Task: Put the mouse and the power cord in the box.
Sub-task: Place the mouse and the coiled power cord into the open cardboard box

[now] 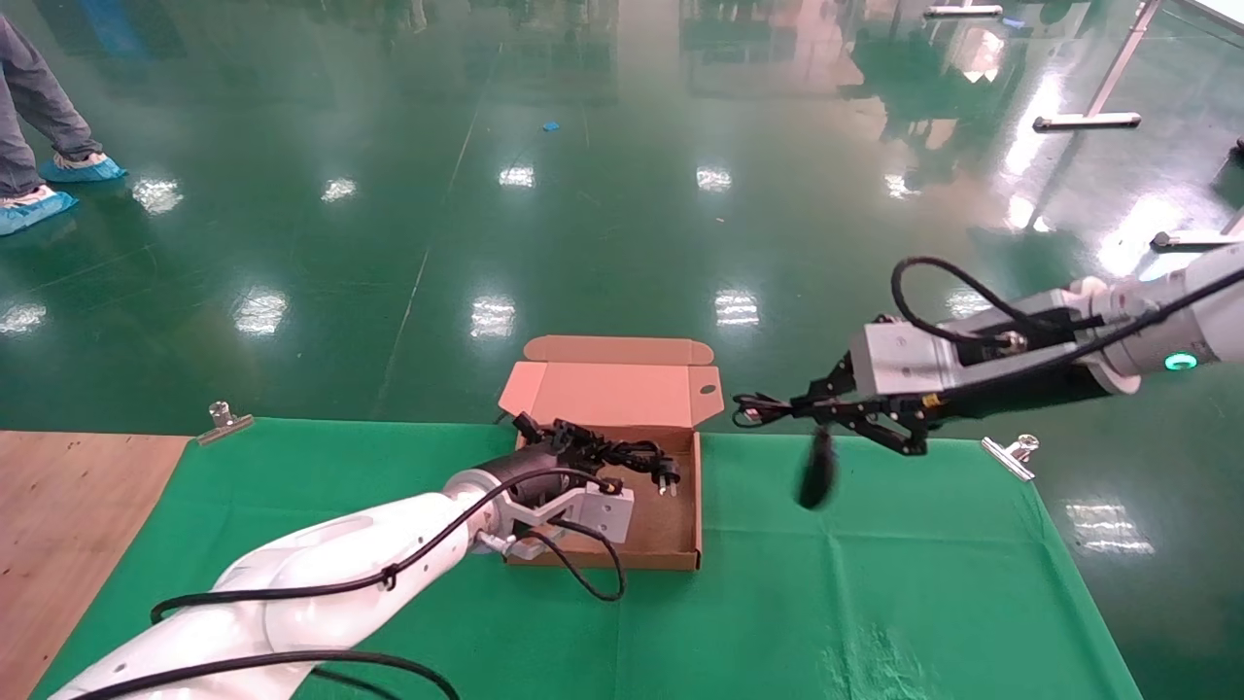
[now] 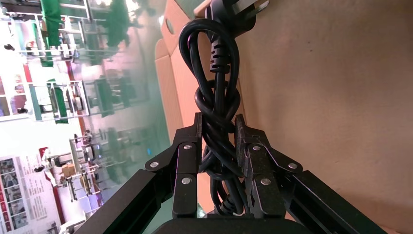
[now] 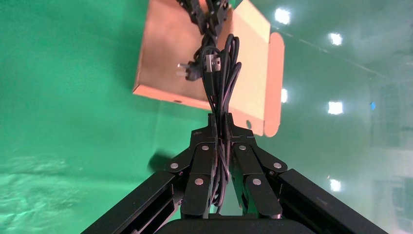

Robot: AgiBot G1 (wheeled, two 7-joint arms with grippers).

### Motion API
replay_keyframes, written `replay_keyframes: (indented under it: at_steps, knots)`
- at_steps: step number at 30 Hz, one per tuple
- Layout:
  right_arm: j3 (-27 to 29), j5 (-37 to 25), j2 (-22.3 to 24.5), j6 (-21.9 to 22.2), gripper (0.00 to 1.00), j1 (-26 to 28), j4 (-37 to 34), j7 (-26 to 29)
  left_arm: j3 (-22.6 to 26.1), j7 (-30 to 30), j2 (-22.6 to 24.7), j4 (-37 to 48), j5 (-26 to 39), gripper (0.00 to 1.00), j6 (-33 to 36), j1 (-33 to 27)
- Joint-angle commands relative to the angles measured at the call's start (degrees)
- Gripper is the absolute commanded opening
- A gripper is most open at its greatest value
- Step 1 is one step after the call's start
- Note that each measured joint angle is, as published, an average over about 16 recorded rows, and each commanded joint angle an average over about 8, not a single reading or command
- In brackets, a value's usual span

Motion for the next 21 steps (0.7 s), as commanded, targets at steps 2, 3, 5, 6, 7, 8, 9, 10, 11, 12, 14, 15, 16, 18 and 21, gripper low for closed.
replay_keyframes:
  at_steps: [2,3,5,6,7,8,9,10,11,12,14,15,16,18,21]
  knots:
    - [0.1,0.1,0.7,0.2,0.00,-0.8,0.6,0.2,3.4,-1.5,0.0,0.6,-1.2,0.05,-1.1,0.1]
    - [0.1,0.1,0.9,0.2,0.00,-0.9,0.8,0.2,4.3,-2.0,0.0,0.8,-1.7,0.11,-1.4,0.1]
    - [0.2,0.1,1.2,0.2,0.00,-1.2,1.0,0.3,6.0,-2.9,0.0,1.2,-2.8,0.36,-1.8,-0.1]
    - [0.2,0.2,1.3,0.2,0.00,-1.3,1.1,0.3,6.8,-3.5,0.0,1.3,-3.5,0.49,-1.8,-0.2]
    - [0.2,0.2,1.4,0.2,0.00,-1.4,1.2,0.3,7.4,-4.0,0.0,1.5,-4.3,0.61,-1.6,-0.4]
    - [0.2,0.3,1.5,0.2,0.00,-1.5,1.3,0.3,8.1,-4.5,0.0,1.6,-5.1,0.74,-1.3,-0.7]
    - [0.3,0.3,1.6,0.2,0.00,-1.6,1.3,0.3,8.7,-4.9,0.0,1.7,-5.9,0.85,-1.1,-1.0]
    - [0.3,0.3,1.7,0.3,0.00,-1.7,1.4,0.3,9.3,-5.2,0.0,1.8,-6.6,0.94,-0.9,-1.2]
    - [0.3,0.4,1.8,0.3,0.00,-1.8,1.4,0.2,9.8,-5.5,-0.1,1.9,-7.3,1.00,-0.8,-1.4]
    - [0.4,0.4,1.8,0.3,0.00,-2.0,1.4,0.2,10.4,-5.7,-0.1,1.9,-8.1,1.00,-0.8,-1.6]
    - [0.4,0.5,1.9,0.4,0.00,-2.3,1.3,0.1,11.5,-5.8,-0.1,2.1,-9.3,1.00,-0.9,-2.0]
    - [0.5,0.6,1.9,0.4,0.00,-2.4,1.3,0.1,12.0,-5.8,-0.1,2.2,-9.8,1.00,-1.1,-2.1]
    - [0.5,0.6,1.9,0.4,0.00,-2.5,1.2,0.0,12.5,-5.7,-0.1,2.3,-10.3,1.00,-1.3,-2.3]
    - [0.5,0.7,1.8,0.4,0.00,-2.7,1.1,0.0,13.5,-5.7,-0.1,2.5,-11.2,1.00,-1.6,-2.5]
    - [0.6,0.9,1.8,0.3,0.00,-2.9,1.1,0.0,14.9,-5.6,-0.1,2.7,-12.5,1.00,-2.1,-2.8]
